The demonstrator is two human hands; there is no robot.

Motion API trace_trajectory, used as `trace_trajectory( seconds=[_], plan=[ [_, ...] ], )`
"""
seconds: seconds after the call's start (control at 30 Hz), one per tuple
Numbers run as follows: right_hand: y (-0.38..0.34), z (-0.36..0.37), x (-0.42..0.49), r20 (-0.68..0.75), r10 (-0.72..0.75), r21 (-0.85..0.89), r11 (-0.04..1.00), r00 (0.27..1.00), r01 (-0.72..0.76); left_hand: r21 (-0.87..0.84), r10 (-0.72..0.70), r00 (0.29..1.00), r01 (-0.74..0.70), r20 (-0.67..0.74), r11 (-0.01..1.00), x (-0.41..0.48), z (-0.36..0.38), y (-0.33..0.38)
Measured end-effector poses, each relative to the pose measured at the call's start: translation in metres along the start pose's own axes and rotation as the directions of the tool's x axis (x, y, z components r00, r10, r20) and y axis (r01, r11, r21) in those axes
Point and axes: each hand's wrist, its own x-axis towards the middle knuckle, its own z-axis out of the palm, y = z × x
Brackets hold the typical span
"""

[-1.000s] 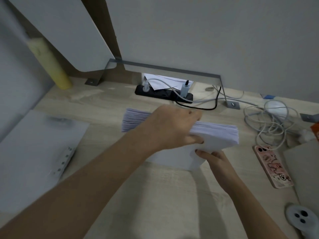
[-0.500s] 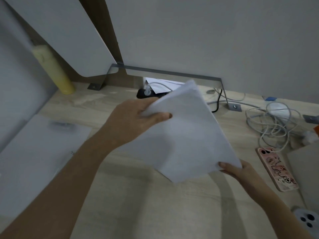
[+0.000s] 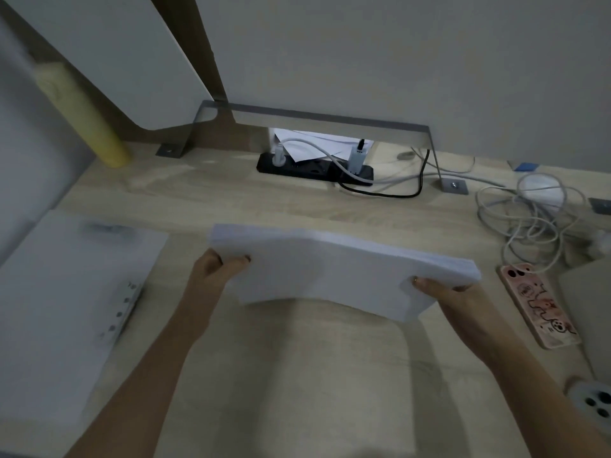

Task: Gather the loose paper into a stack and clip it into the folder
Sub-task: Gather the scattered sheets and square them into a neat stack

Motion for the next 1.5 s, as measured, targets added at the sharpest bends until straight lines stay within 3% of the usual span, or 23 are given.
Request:
trace_trajectory(
  seconds=[0.13,0.3,0.5,0.63,0.77,0.87,0.97,1.0,1.1,1.2,1.23,1.37,1.5],
  plan=[
    [0.021,0.006,0.001,0.014,0.083,-0.107,0.991,0.996,-0.082,-0.011,-0.053,0.997,0.052,-0.063,0.999,0.0,0.013,-0.026],
    [0.02,0.0,0.004,-0.066,0.053,-0.043,0.998,0.996,-0.056,-0.092,-0.026,0.991,0.014,-0.128,0.996,0.004,0.014,-0.026],
    [0.025,-0.002,0.0,0.026,0.147,-0.127,0.982,0.989,-0.142,-0.049,-0.075,0.997,0.073,-0.032,0.996,0.008,0.015,-0.039],
    [0.025,0.004,0.005,-0.03,0.127,-0.075,0.989,0.991,-0.129,0.009,-0.098,0.994,0.098,-0.055,0.995,0.017,0.017,-0.039],
    [0.016,0.005,0.005,-0.076,0.18,-0.082,0.979,0.981,-0.186,0.103,-0.145,0.989,0.141,0.031,0.985,0.027,0.013,-0.027],
    [0.01,0.001,0.004,-0.035,0.284,-0.091,0.954,0.958,-0.286,0.162,-0.349,0.914,0.32,0.204,0.933,0.036,0.0,-0.022],
    [0.011,-0.001,-0.005,-0.03,0.388,0.074,0.92,0.921,-0.385,0.199,-0.522,0.778,0.482,0.349,0.853,0.032,-0.011,-0.025],
    [0.014,0.0,-0.009,-0.034,0.422,0.129,0.901,0.906,-0.415,0.162,-0.539,0.764,0.518,0.354,0.84,0.028,-0.014,-0.029],
    [0.024,0.004,-0.022,-0.044,0.477,0.262,0.853,0.878,-0.451,-0.071,-0.484,0.814,0.53,0.321,0.845,0.016,-0.021,-0.035],
    [0.037,0.016,-0.033,-0.116,0.464,0.368,0.841,0.878,-0.396,-0.374,-0.463,0.839,0.542,0.285,0.753,0.01,-0.019,-0.037],
    [0.041,0.023,-0.036,-0.129,0.447,0.392,0.843,0.885,-0.369,-0.397,-0.468,0.842,0.539,0.268,0.743,0.008,-0.012,-0.036],
    [0.053,0.053,-0.049,-0.07,0.409,0.496,0.806,0.91,-0.324,-0.226,-0.47,0.871,0.491,0.143,0.842,-0.011,0.041,-0.032],
    [0.055,0.052,-0.06,0.026,0.463,0.573,0.72,0.886,-0.393,-0.188,-0.35,0.93,0.326,-0.113,0.927,-0.015,0.054,-0.028]
  ],
)
